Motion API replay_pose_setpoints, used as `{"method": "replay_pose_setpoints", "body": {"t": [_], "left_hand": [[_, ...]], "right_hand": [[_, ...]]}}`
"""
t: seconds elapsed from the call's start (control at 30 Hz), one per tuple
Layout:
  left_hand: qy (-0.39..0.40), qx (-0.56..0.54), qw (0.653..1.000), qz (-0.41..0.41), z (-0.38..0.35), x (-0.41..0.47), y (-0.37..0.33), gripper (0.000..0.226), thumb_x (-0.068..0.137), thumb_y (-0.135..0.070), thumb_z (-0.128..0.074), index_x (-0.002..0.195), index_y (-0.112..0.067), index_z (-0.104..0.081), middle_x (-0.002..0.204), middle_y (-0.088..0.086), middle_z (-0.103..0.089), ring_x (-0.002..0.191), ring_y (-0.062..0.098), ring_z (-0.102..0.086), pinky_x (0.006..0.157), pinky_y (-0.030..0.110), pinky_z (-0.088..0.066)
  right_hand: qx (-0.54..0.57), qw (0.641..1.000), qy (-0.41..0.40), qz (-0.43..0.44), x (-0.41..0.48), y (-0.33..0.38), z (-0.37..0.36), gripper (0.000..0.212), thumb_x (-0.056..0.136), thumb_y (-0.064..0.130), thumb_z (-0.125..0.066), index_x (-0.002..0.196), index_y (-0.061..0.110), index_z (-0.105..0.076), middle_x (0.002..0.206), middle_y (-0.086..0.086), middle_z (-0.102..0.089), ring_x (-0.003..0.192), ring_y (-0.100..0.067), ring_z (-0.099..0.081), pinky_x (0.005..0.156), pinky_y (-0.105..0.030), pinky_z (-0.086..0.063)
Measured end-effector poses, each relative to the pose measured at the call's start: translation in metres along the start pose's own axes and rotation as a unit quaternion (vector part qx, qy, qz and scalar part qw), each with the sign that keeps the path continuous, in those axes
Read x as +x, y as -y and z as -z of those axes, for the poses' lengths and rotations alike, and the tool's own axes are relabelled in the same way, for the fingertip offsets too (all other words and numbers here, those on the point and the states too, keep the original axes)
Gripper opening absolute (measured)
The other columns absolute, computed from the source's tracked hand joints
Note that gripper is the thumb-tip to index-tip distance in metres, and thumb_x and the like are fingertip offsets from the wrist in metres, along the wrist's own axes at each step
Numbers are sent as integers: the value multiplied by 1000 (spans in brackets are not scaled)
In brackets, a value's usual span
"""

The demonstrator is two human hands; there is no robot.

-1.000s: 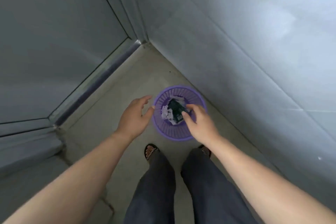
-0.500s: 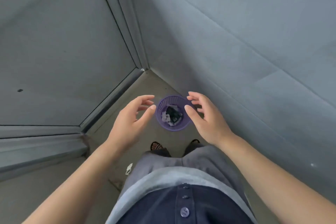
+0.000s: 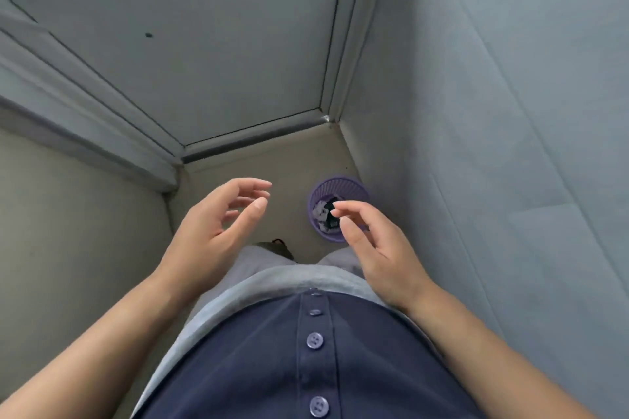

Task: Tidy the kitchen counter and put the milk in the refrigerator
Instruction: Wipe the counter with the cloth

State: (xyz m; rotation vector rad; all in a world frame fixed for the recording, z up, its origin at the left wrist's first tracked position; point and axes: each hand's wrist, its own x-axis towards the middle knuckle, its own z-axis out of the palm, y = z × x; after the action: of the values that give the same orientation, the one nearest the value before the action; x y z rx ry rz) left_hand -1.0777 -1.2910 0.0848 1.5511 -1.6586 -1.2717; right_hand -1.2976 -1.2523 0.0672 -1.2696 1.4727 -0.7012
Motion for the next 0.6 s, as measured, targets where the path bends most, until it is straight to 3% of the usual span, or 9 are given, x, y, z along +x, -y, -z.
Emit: {"method": "replay_pose_setpoints", "body": {"t": [0.13,0.23,0.4,0.6], "left_hand": [[-123,-38,989,73,-27,-76,8,21,86,-36,-47,102,-36,-61,101,-21,-65,95,-1,-60,74,5,-39],[-212,-99,961,149,-60,-135,13,21,84,-38,-48,98,-36,-63,98,-21,-67,95,1,-61,75,6,-41],[-388,-171,873,239,-112,-238,21,29,77,-48,-52,97,-32,-64,96,-18,-68,92,4,-62,78,10,-44],[-520,-211,770,304,-160,-353,29,30,73,-50,-52,94,-33,-65,94,-19,-68,93,7,-62,82,17,-46]], "right_hand": [[-32,990,133,41,-8,0,1,40,83,52,-42,113,30,-56,110,13,-61,103,1,-55,85,-10,-40],[-25,974,216,56,-24,-4,-2,31,85,43,-47,110,29,-57,106,13,-63,95,2,-57,80,-7,-39],[-81,923,361,107,-61,-17,-34,25,86,40,-46,107,31,-57,106,12,-64,97,0,-57,80,-7,-40],[-159,834,505,155,-122,-18,-86,28,87,40,-47,109,28,-58,104,12,-64,99,-1,-58,85,-15,-44]]}}
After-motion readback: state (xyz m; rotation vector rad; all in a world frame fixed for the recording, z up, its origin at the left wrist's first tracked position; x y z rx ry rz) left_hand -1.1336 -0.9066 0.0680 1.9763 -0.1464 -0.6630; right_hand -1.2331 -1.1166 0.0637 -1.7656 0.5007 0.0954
